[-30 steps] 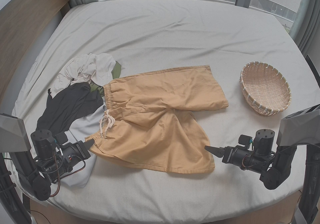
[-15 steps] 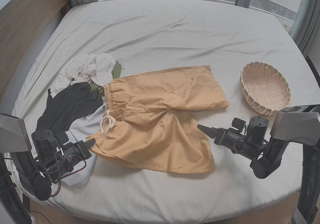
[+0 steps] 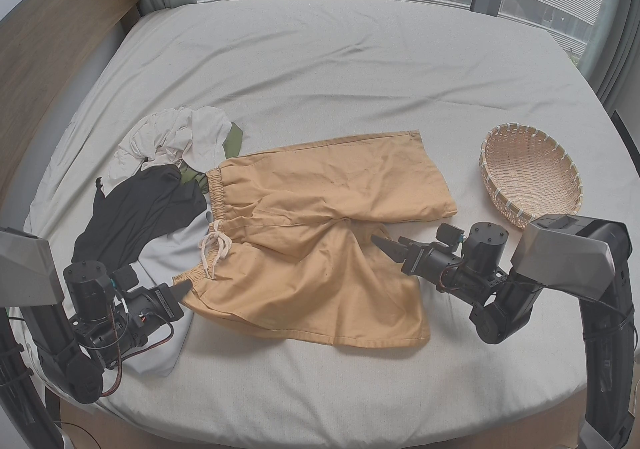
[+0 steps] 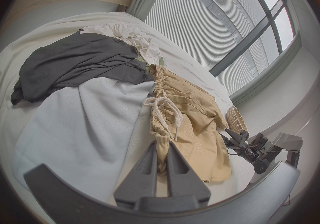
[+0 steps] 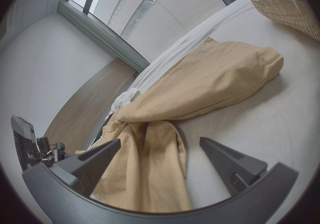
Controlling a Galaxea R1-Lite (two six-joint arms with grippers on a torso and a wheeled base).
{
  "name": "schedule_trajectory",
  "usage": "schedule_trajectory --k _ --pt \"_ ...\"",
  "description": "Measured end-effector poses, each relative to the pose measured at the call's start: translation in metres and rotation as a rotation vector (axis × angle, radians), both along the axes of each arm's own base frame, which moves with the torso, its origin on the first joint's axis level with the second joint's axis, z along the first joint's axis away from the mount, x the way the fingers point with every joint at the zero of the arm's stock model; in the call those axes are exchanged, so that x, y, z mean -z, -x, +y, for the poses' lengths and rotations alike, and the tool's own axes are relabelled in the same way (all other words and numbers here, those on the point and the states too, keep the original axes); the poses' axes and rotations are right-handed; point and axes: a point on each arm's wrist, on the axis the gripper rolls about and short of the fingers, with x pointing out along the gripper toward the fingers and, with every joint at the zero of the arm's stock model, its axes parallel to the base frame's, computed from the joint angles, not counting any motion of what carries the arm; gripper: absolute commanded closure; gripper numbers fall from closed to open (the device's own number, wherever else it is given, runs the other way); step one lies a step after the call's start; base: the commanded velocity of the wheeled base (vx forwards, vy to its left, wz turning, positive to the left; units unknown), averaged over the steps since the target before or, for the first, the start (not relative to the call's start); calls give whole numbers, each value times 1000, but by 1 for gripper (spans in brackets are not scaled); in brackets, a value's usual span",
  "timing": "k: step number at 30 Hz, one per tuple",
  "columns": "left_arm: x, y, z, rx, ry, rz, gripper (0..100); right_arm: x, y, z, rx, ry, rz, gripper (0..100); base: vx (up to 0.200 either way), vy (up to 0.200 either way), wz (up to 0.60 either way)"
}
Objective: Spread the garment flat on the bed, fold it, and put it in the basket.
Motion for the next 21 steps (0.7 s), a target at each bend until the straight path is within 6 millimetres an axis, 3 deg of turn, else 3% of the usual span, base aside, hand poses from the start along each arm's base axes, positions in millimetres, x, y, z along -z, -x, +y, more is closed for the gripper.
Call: schedule_trajectory --k 13,21 --pt "2 4 -2 8 1 16 100 1 -7 5 -2 -2 -26 100 0 0 0" --pt "2 4 -2 9 0 17 100 -6 7 -9 35 35 -13 100 0 0 0"
